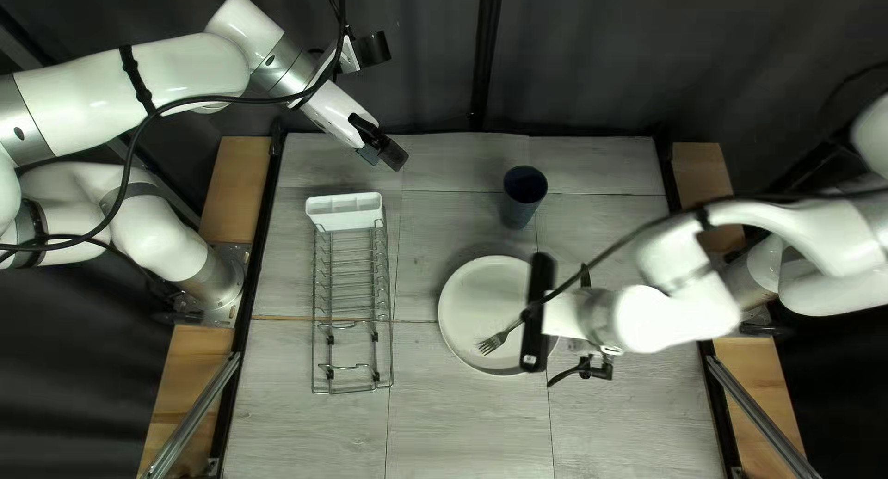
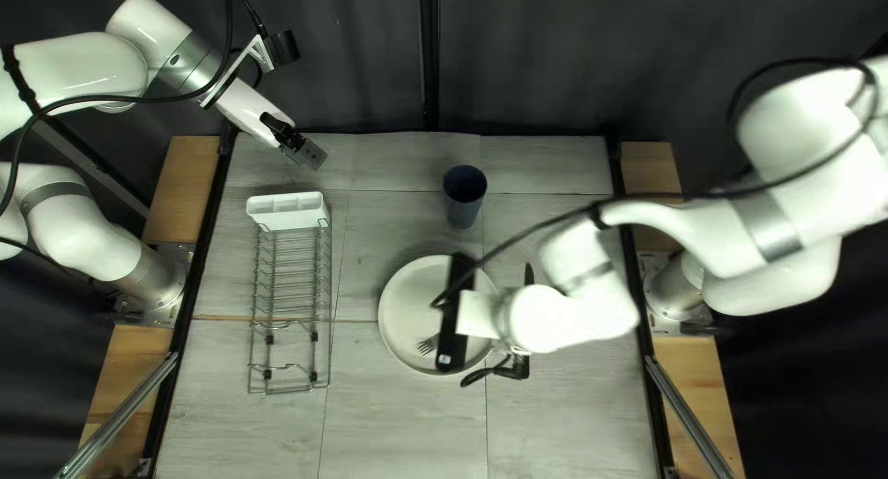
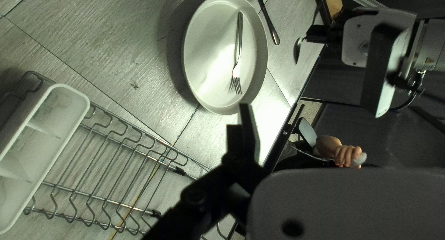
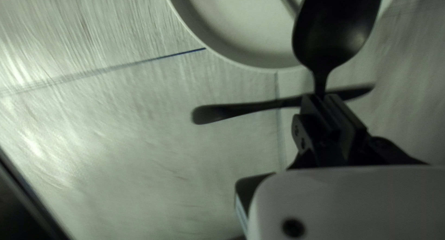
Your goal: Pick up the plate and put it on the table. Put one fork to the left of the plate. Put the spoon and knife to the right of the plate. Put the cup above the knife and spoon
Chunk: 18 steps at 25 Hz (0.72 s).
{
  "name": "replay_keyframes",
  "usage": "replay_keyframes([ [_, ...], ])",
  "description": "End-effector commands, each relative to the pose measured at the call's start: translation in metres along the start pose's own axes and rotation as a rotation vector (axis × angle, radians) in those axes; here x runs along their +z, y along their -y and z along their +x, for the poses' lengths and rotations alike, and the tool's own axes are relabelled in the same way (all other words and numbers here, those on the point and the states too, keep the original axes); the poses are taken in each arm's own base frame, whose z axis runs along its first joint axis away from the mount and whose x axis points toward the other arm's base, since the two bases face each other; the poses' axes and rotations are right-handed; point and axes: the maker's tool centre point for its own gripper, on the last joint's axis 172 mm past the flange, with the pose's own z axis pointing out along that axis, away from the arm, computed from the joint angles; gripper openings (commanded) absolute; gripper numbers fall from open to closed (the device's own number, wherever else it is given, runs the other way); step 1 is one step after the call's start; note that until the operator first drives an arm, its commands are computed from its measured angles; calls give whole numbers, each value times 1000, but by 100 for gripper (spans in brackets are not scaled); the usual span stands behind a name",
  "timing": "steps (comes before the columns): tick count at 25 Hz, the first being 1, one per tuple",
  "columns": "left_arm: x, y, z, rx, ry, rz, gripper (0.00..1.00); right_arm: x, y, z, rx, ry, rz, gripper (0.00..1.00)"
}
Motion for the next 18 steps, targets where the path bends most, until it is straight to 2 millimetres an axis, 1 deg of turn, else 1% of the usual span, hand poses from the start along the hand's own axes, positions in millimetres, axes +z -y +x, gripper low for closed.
replay_keyframes([
  [1,0,0,0,0,0,0,100,-2,3,-5,47,-9,5,0],
  [4,0,0,0,0,0,0,100,-2,3,-5,47,-9,5,0],
  [5,0,0,0,0,0,0,100,3,2,-6,28,-7,5,0],
  [7,0,0,0,0,0,0,100,10,-3,-2,72,24,1,0],
  [9,0,0,0,0,0,0,100,16,-7,-9,179,84,-17,0],
  [10,0,0,0,0,0,0,100,19,-10,-17,272,126,-18,0],
  [12,0,0,0,0,0,0,100,25,-15,-31,400,168,-36,0],
  [13,0,0,0,0,0,0,100,28,-19,-43,499,191,-52,0],
  [14,0,0,0,0,0,0,100,29,-21,-47,544,198,-60,0],
  [16,0,0,0,0,0,0,100,34,-30,-63,703,202,-96,0],
  [18,0,0,0,0,0,0,100,37,-34,-73,809,187,-127,0],
])
